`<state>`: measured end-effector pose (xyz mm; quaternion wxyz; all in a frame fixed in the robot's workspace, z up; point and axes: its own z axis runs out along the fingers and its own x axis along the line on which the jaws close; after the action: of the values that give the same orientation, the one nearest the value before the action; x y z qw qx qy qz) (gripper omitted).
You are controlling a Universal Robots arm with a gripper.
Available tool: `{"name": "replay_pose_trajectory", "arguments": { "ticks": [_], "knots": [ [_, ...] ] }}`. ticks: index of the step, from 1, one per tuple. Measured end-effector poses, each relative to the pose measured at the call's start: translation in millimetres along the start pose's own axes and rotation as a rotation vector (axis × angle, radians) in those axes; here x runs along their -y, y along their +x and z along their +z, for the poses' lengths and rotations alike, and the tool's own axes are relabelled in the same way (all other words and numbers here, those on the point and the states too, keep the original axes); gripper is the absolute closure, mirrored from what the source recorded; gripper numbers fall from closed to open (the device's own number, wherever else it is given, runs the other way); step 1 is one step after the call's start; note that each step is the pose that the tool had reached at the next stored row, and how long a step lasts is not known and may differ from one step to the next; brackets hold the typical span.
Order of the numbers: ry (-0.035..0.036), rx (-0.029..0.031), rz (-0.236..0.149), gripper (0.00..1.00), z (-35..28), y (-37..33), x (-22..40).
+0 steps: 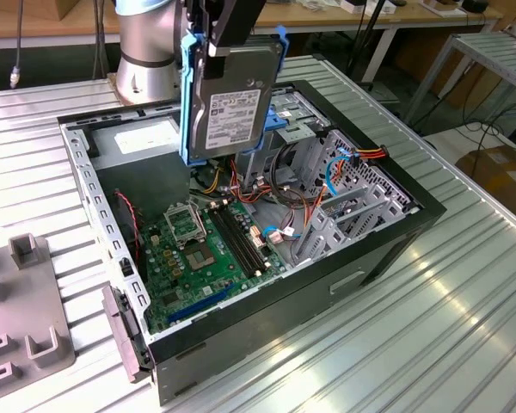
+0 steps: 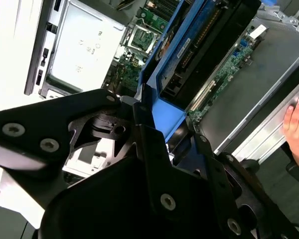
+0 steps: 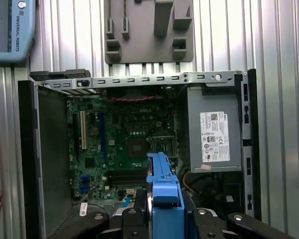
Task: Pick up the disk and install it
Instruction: 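Insert the disk into the insertion slot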
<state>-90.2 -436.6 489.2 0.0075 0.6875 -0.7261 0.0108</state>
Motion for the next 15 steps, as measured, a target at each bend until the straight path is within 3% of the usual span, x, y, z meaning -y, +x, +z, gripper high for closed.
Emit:
{"name": "replay_pose_trajectory", "arguments": {
  "ticks": [3, 6, 11, 15],
  "knots": [
    [0.0000, -0.0002, 0.000, 0.63, 0.5, 9.1, 0.7],
    [0.0000, -0.0002, 0.000, 0.63, 1.4, 23.6, 1.9],
    [0.0001, -0.0001, 0.000, 0.63, 2.7, 41.4, 3.6],
    [0.0027, -0.0001, 0.000, 0.63, 3.3, 49.1, 5.3]
  ]
}}
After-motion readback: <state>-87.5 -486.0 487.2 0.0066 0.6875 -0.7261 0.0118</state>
